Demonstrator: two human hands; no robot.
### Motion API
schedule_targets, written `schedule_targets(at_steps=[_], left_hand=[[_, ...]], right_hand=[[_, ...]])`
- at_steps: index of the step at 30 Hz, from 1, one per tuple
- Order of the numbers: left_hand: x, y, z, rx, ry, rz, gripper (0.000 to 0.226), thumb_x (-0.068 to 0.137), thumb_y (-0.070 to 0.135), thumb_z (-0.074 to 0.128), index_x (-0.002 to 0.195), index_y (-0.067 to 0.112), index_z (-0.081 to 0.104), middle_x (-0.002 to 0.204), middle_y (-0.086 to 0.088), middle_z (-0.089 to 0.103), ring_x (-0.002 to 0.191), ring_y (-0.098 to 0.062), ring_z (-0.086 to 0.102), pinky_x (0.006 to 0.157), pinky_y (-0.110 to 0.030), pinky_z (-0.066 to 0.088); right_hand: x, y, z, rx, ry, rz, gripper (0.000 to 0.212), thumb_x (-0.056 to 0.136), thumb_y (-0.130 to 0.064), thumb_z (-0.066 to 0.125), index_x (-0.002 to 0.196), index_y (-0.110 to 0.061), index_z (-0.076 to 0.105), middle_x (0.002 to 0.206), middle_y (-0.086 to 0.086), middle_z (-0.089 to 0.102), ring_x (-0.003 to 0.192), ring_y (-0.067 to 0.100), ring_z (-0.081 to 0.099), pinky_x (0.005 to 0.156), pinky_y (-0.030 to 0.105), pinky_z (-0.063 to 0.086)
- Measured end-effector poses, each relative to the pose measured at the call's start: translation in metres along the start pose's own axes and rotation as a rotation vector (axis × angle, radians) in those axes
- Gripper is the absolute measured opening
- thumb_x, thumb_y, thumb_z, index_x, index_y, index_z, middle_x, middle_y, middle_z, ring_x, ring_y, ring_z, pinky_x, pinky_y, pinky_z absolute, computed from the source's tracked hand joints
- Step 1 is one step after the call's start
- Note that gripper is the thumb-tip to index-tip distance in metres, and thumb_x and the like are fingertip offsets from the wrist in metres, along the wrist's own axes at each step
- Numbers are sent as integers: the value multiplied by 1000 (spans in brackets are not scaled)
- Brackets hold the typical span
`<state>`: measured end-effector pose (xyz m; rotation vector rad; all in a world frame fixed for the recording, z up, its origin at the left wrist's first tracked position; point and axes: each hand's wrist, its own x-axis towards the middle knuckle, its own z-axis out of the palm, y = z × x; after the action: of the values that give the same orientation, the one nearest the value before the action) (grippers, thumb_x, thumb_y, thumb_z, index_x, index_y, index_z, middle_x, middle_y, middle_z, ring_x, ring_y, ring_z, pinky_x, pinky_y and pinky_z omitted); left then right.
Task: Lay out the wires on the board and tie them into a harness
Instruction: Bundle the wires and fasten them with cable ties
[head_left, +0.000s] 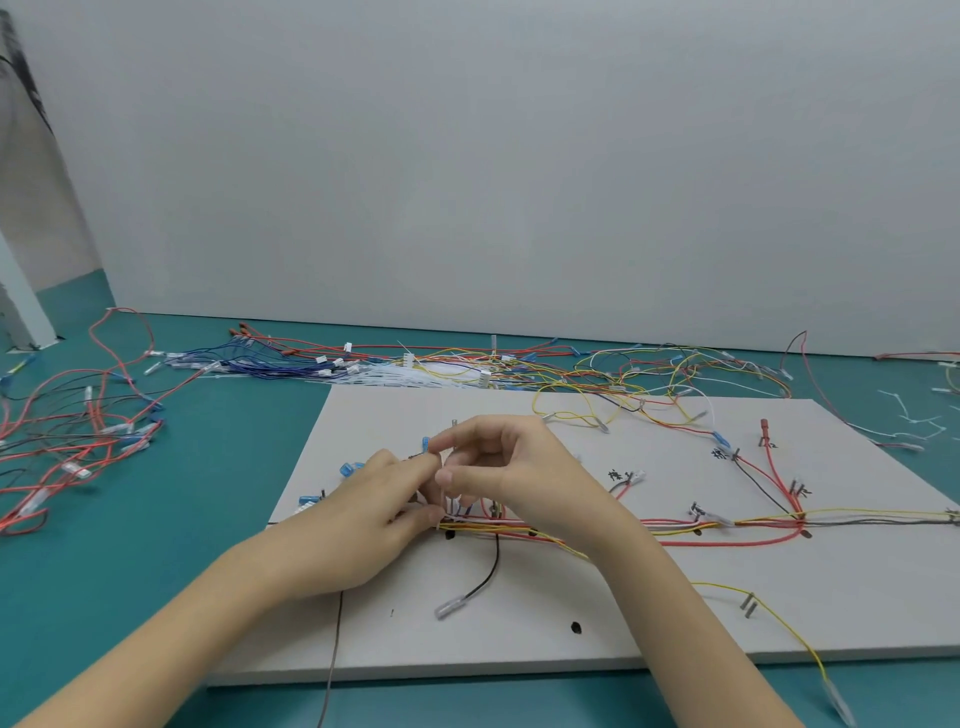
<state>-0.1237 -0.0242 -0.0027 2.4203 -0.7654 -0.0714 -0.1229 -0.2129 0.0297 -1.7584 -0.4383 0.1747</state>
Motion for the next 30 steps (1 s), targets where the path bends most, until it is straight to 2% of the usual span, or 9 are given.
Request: schedule_targets(at_steps=[3,7,10,14,17,21,25,30], left_hand=[[2,2,2,33,1,-36,10,100,28,47,92,24,41,87,13,46,94,1,37,83,-26,37],[2,6,4,46,11,-32,15,101,25,43,89,27,36,86,12,46,92,-3,37,82,-28,37],[1,4,6,39,28,-33,15,101,28,44,88,32,36,87,12,47,92,-3,38,82,-29,37],[1,1,6,-132,102,-39,18,95,24,56,83,36,49,84,15,54,85,-2,45,69,-19,34],[1,1,5,-226,186,-26,17,88,16,66,76,27,61,79,14,60,75,-4,51,62,-16,37],[1,1,0,-244,219,34,17,86,16,72,72,25,67,78,16,66,82,-3,56,65,-11,39],[0,-1,0,-106,258,85,10,80,20,78,74,24,71,84,21,67,89,-4,53,75,-16,38],[-2,-3,5,-18,309,112,12,76,26,81,71,31,71,72,22,63,87,-3,49,73,-14,37]], right_hand=[[1,1,0,-9,9,20,30,79,6,73,107,-3,67,74,6,68,64,12,62,63,17,48],[3,4,0,12,61,22,26,76,5,76,93,-10,63,69,7,70,60,20,62,61,25,51],[3,5,-1,19,68,52,19,76,2,78,81,-11,65,66,5,69,61,19,63,57,22,51],[3,7,-1,-27,52,64,4,81,-4,74,82,-3,71,74,15,70,61,16,63,56,20,50],[4,10,5,-31,62,32,4,84,-1,70,84,3,69,73,15,68,61,15,63,57,18,49],[6,13,8,-34,97,-52,8,84,1,69,79,-6,68,74,16,67,66,21,62,65,27,51],[5,15,11,73,129,-120,5,82,3,71,78,1,69,64,10,67,57,17,61,59,22,50],[6,12,8,153,106,-128,5,83,4,69,78,1,69,62,7,66,57,18,60,57,22,50]])
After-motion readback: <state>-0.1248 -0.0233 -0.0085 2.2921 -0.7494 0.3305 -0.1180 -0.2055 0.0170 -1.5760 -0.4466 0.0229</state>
